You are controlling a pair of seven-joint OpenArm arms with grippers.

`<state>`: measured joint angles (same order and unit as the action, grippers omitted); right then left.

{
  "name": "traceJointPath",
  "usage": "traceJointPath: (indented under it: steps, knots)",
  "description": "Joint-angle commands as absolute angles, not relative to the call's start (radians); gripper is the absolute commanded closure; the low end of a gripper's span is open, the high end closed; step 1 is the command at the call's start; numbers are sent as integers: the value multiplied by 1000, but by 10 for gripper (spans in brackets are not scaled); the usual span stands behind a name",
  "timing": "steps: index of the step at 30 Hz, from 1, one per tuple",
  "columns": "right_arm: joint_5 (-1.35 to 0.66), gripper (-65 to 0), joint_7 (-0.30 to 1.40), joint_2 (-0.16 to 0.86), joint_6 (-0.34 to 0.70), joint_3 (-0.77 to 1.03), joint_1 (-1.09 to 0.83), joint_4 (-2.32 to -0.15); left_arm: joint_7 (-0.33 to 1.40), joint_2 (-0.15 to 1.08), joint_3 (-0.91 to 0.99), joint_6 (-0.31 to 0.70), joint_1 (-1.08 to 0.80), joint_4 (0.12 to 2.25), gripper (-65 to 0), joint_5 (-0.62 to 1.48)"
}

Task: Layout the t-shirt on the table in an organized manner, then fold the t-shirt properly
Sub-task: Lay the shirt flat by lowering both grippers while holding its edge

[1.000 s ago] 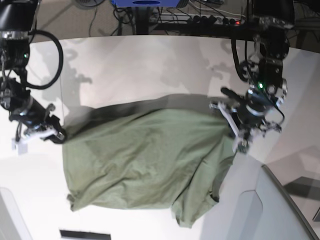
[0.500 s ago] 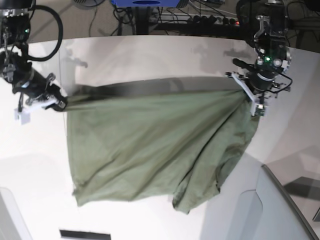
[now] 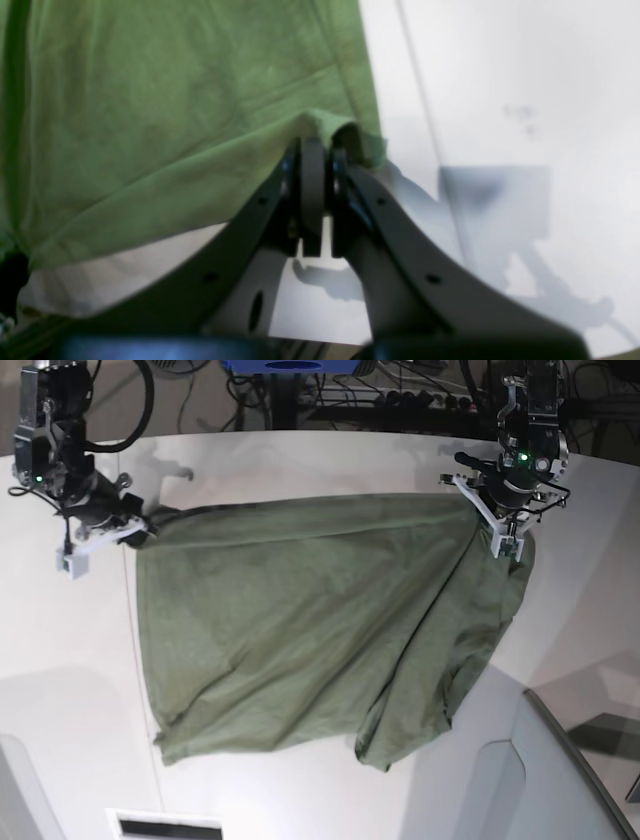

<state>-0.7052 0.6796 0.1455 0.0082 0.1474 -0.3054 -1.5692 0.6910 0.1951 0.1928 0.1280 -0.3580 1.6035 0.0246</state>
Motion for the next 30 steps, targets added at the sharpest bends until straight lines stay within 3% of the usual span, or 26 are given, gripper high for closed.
traceJointPath:
  steps: [1,4,5,9,11,12,15,17,21,23,24,27,30]
  knots:
    - [-717,0,670,150,18,140,-305,-1590,680,206,196,117,-363,1624,0,21]
    - [-723,-3,670,145,18,140,-308,-1590,680,203,203,117,-367,1627,0,21]
    - [-723,-17,670,145,18,140,-308,-1590,680,199,205,117,-367,1627,-48,21]
    - [-722,-180,670,145,10,143,-312,-1612,680,193,245,117,-390,1650,-487,21]
    - [-719,-188,671,148,10,143,-314,-1636,680,191,260,117,-406,1695,-629,22]
    - [-719,-188,671,153,10,143,-320,-1647,680,191,274,117,-414,1719,-650,22]
    - [-717,-182,670,176,10,171,-325,-1689,680,186,349,117,-423,1776,-650,22]
    - [-717,-143,670,176,10,220,-321,-1712,680,168,414,117,-418,1801,-642,22]
    - [-717,-72,670,179,15,317,-286,-1733,680,131,519,124,-415,1865,-541,25]
    - [-716,-71,670,186,16,320,-239,-1718,680,107,527,124,-421,1905,-434,82]
    - [-716,-71,670,205,16,315,-209,-1705,684,97,521,124,-423,1923,-351,133]
    - [-716,-68,671,243,16,209,-93,-1629,685,94,447,124,-418,1922,-12,288]
    - [-716,0,671,278,16,54,58,-1471,682,96,277,122,-397,1871,0,344]
